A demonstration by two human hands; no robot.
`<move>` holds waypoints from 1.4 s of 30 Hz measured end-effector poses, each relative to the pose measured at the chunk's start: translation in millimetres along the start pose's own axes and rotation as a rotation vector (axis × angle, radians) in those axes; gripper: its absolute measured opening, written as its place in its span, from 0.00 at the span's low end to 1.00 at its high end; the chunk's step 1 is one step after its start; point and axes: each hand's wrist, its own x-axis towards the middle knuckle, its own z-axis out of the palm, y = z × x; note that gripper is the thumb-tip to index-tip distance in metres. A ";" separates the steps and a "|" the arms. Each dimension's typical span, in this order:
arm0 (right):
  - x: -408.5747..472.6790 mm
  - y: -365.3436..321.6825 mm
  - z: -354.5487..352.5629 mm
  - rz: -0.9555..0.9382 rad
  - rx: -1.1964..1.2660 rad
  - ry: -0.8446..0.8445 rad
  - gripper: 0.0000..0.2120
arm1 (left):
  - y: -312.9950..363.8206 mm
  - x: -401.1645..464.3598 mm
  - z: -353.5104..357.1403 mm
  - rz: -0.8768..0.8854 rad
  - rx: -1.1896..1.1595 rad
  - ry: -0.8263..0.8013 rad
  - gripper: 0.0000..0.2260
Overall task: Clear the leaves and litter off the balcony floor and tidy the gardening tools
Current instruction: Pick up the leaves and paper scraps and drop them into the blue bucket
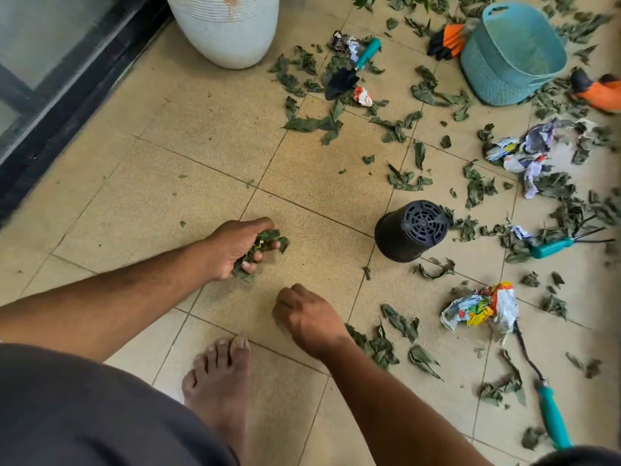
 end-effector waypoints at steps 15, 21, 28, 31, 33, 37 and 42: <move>-38.1 84.2 -37.5 0.889 0.117 0.264 0.06 | 9.9 5.2 0.7 0.401 0.783 0.103 0.19; -40.8 82.4 -36.8 0.736 0.035 0.186 0.08 | -11.4 26.4 2.7 0.649 1.279 0.188 0.19; -43.9 104.3 -68.6 1.171 1.330 0.437 0.15 | -5.9 33.5 7.7 0.688 1.327 0.180 0.08; -57.2 107.8 -79.4 1.145 1.427 0.420 0.16 | -1.2 31.6 11.6 0.491 1.188 0.083 0.08; -67.4 111.0 -73.8 1.011 1.111 0.299 0.18 | 0.6 27.7 20.8 0.362 1.008 0.046 0.10; -80.2 93.6 -57.6 0.700 0.544 -0.078 0.07 | -2.2 9.0 50.5 0.164 0.809 -0.110 0.15; -87.4 56.7 -39.0 0.415 -0.035 -0.204 0.30 | -13.1 -9.7 69.0 0.007 0.632 -0.267 0.11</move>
